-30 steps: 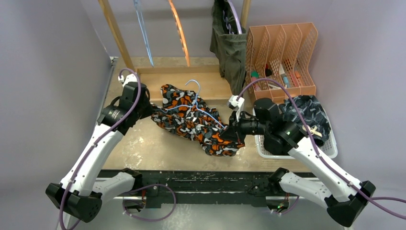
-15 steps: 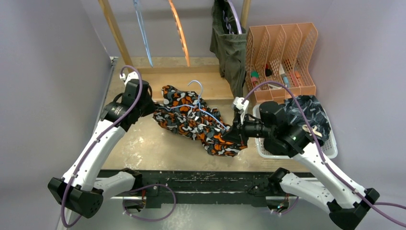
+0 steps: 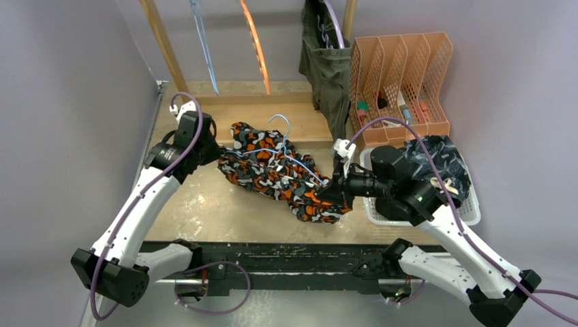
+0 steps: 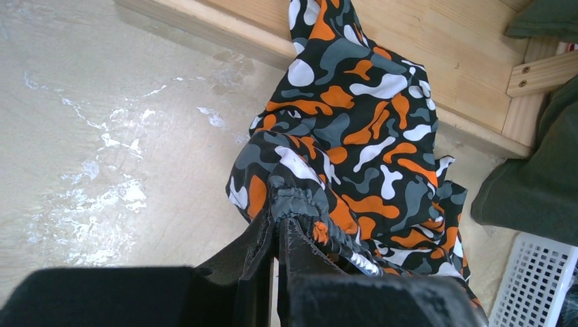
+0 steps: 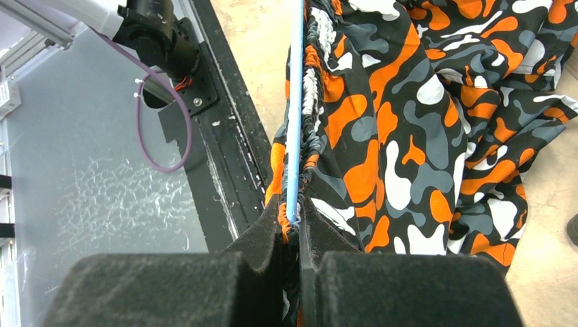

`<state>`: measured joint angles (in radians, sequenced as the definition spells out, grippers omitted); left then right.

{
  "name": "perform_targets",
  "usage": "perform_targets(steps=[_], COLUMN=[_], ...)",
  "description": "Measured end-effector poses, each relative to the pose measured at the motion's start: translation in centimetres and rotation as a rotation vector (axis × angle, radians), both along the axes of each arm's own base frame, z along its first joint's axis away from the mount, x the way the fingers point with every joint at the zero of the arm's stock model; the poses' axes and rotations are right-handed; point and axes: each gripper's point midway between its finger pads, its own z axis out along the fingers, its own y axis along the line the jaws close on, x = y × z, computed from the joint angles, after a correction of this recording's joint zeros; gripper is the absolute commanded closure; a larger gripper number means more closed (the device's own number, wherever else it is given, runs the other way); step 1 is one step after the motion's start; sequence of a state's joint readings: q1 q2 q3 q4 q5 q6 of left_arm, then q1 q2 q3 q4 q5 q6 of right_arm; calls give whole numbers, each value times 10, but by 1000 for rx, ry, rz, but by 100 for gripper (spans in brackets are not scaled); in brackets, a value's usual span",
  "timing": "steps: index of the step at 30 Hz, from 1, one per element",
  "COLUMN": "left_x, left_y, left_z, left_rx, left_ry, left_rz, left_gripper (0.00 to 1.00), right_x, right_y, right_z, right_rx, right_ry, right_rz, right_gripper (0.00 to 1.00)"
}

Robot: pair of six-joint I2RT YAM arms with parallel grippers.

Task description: Remove the shorts from the hanger

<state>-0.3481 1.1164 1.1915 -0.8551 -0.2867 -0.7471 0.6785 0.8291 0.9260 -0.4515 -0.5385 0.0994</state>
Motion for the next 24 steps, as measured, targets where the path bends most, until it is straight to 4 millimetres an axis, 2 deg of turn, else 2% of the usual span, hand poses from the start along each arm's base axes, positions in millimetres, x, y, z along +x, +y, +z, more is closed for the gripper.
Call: perform_targets(steps=[6, 14, 19, 24], left_x=[-4, -17, -20, -28], left_y=[4, 6, -1, -3], left_z=[-2, -22, -30, -54], left_rx=[14, 20, -30, -59], left_ry=[-5, 35, 26, 80], left_rz=[-1, -15, -35, -27], left_gripper=[100, 100, 100, 100], right_x=[-3, -4, -1, 12], right_y=[0, 1, 0, -4], right_z=[2, -4, -6, -10], right_rx=[24, 28, 24, 14], right_ry=[-19, -13, -5, -17], right_rz=[9, 17, -9, -90], right_gripper=[100, 100, 100, 100])
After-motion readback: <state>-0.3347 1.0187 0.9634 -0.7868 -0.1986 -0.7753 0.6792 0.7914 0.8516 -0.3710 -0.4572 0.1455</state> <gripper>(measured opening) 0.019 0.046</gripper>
